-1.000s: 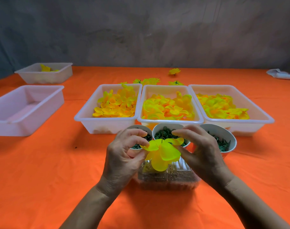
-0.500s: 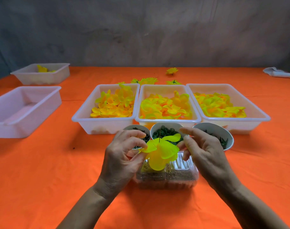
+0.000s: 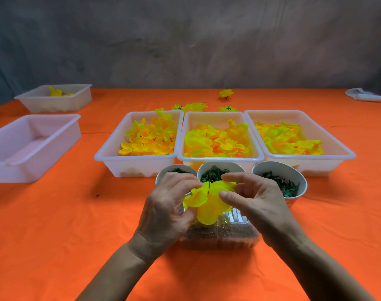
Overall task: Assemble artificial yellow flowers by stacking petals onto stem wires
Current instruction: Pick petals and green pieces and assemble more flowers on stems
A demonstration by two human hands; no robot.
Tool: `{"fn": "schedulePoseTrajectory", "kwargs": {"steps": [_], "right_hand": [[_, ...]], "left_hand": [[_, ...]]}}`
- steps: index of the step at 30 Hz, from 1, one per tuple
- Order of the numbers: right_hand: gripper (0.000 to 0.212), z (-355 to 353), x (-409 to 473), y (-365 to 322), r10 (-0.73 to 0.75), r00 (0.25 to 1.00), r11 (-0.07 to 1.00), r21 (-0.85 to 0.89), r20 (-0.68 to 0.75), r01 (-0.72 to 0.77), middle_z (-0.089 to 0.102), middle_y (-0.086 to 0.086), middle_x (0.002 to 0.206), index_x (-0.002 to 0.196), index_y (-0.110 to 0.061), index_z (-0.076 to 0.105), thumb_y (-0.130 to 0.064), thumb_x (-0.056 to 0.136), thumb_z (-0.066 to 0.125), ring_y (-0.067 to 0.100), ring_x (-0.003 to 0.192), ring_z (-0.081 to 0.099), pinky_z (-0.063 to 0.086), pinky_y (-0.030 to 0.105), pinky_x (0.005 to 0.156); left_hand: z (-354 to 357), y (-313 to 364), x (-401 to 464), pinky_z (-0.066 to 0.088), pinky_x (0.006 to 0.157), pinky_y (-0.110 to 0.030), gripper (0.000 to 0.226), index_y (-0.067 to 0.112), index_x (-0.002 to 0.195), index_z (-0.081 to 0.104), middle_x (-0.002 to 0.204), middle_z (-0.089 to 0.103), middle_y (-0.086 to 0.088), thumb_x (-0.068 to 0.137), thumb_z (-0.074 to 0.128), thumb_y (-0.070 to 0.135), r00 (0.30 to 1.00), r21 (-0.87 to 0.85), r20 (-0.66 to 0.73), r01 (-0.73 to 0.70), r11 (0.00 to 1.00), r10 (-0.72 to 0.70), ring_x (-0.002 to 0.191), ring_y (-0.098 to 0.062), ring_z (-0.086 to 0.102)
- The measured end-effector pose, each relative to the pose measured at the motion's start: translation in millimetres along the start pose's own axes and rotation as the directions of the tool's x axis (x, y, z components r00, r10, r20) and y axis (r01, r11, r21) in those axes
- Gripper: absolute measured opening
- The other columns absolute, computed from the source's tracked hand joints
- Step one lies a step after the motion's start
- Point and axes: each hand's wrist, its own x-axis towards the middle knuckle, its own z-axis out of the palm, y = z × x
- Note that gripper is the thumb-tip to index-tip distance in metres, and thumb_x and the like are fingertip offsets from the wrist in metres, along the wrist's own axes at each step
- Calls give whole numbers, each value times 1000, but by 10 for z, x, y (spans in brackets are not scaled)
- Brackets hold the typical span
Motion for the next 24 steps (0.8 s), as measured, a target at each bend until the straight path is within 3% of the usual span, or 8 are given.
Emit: {"fn": "schedulePoseTrajectory", "kwargs": {"steps": [3,5,8,14,18,24], "right_hand": [[26,7,7,-23,44,999,998,38,18,-45,49,11,61,92,-21,70,1,78,70,11,53,43,34,15,45],[25,7,16,-30,81,997,994,70,18,-82,53,2,57,91,-20,70,2,78,69,3,50,47,36,13,46],[21,7,30,-34,105,994,992,67,27,-107,59,-7,56,92,-24,71,-7,78,72,-1,54,53,40,13,48],[19,26,62,-8,158,987,985,68,-16,-157,70,0,70,87,-27,72,-15,74,76,2,61,60,43,16,49],[19,23,96,10,212,977,974,86,-37,-208,70,7,74,87,-23,73,-10,73,76,6,58,61,43,17,47],[19,16,140,23,270,962,961,80,-41,-266,69,4,72,86,-22,74,-10,71,77,5,54,58,42,19,46]], "left_hand": [[9,2,28,49,83,-36,38,4,93,72,102,69,-3,57,68,-5,999,18,33,-16,1000,15,97,-26,61],[18,9,47,49,81,-38,35,4,91,72,100,70,-3,58,69,-5,999,17,33,-27,999,26,94,-26,62],[29,20,67,50,79,-39,26,4,89,73,97,71,-2,64,71,-2,1000,-3,22,-22,1000,22,91,-25,62],[30,38,90,50,77,-39,23,3,88,73,95,72,-2,74,59,15,999,-19,36,-24,1000,25,89,-26,62],[36,28,89,51,76,-39,22,4,87,74,95,72,-2,78,58,17,999,-9,36,-40,999,40,88,-26,61],[56,2,85,51,75,-39,20,4,87,74,94,72,-2,81,59,16,998,-3,25,-64,998,64,87,-25,61]]}}
